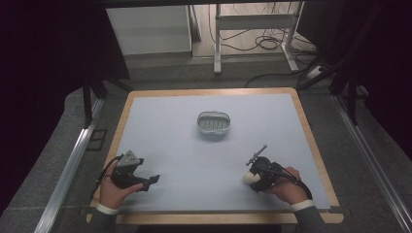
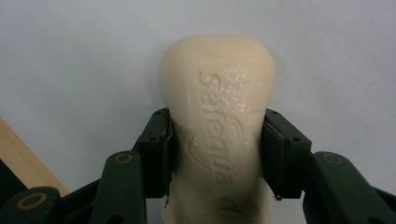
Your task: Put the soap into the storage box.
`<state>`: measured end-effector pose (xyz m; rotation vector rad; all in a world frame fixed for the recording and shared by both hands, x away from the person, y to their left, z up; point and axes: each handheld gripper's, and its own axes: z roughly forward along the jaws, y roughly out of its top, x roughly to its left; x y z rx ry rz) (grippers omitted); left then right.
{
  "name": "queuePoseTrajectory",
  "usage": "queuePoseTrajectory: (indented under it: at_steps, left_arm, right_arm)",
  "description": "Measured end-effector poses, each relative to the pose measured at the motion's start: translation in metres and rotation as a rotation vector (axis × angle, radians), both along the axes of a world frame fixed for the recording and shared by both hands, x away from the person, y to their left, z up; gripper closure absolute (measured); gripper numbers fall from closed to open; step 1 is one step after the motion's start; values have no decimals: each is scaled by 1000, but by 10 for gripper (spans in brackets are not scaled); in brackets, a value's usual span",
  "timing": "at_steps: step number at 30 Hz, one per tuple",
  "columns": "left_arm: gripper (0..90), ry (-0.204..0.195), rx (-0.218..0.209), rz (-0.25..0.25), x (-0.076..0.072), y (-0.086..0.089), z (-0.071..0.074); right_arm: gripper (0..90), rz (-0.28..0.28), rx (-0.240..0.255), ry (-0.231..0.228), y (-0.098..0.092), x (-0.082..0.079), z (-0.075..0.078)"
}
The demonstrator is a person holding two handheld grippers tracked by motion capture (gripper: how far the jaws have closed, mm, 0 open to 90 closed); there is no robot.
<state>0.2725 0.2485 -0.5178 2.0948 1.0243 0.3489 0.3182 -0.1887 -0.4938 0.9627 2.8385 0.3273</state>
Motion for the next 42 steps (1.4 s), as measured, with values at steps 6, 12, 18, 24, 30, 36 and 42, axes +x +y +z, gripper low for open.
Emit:
queuePoseTrajectory:
  at_steps: [6,12,18,24,30,36,42]
  left_arm:
    - [79,-1,-1,2,0,0,0]
    - [79,-1,0,1,0,1,0]
    - [79,-1,-10,-2,0,1,1]
    - [79,1,-6,-4,0,0,0]
    - [79,0,-6,-2,0,0,0]
    - [79,-1,-5,-3,0,0,0]
    - [79,1,-3,-4,-1,-1,0]
  right_arm:
    - [496,6,-11,14,0,2,4]
    - [496,-1,16,-12,-3,6,14]
    - [496,-14,32,-62,-4,10,28]
    - [496,-16,62,-78,-5,15,35]
    - [496,-20,70,-108,-4,21,38]
    - [496,-14,79,-116,-4,30,40]
    - [496,-6,82,-125,0,36,41]
